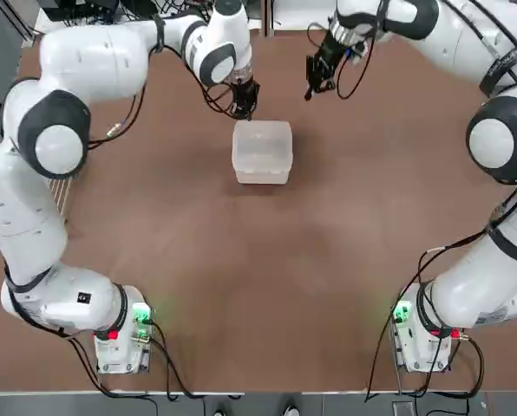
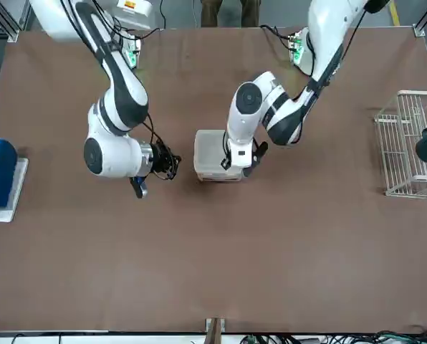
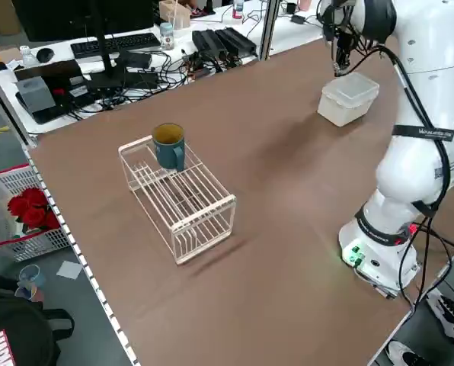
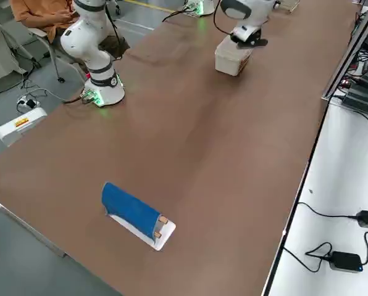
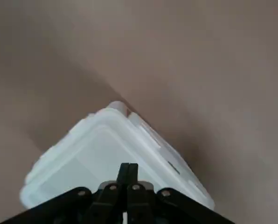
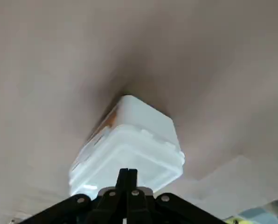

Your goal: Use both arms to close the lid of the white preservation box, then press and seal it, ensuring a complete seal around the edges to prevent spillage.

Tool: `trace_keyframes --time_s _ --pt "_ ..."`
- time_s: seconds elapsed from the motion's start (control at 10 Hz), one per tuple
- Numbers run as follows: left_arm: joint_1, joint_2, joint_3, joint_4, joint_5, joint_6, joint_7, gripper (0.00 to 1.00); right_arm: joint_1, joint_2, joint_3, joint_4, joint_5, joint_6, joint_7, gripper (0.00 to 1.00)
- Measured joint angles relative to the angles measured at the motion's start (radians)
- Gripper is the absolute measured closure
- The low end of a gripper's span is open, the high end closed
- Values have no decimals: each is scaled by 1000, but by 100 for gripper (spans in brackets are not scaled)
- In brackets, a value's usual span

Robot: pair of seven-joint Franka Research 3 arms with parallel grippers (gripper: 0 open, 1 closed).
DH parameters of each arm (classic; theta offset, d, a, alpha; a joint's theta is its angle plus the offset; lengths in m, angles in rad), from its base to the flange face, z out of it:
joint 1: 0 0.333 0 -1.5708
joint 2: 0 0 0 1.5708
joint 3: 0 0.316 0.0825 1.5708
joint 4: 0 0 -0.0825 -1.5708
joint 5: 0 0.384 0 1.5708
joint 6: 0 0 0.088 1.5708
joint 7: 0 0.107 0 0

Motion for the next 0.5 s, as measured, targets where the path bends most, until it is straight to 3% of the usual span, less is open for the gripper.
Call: trace_keyframes --time_s 0.2,0.5 --pt "36 -10 -48 -58 1 -19 1 99 20 79 1 132 -29 -15 -55 99" --pt "42 -17 -66 -117 2 -16 -4 99 72 209 0 279 -127 3 -315 99"
